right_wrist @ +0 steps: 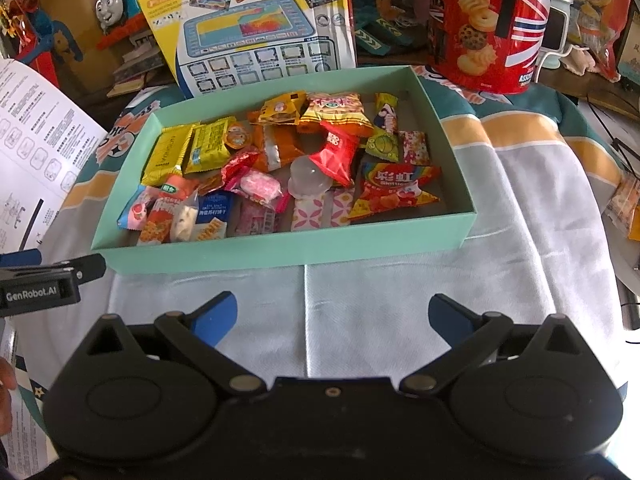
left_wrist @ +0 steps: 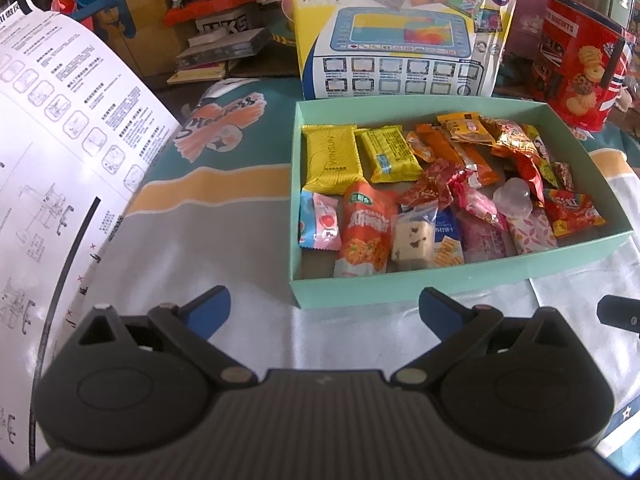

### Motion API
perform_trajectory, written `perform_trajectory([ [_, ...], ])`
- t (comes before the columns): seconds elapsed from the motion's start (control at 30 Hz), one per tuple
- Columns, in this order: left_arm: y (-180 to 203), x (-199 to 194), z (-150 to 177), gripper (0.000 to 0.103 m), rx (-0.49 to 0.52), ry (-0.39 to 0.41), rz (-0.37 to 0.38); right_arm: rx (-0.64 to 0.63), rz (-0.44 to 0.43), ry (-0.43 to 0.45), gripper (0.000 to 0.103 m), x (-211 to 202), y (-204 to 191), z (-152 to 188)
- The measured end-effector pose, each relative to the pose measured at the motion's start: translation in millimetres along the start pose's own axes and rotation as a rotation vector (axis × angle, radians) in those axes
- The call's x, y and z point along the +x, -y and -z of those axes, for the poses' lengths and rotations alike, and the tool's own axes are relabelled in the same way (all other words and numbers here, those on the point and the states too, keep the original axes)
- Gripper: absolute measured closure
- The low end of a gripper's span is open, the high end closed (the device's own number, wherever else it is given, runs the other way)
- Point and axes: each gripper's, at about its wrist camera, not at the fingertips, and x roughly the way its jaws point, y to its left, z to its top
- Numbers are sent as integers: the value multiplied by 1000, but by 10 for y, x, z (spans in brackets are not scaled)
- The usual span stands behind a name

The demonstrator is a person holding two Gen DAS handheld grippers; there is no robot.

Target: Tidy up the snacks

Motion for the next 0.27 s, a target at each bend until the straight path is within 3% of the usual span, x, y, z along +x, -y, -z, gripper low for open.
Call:
perform_trajectory([
  [0.27, 21, -8, 12, 0, 15, -1, -3, 3, 1, -3, 0, 4, 17, 13],
])
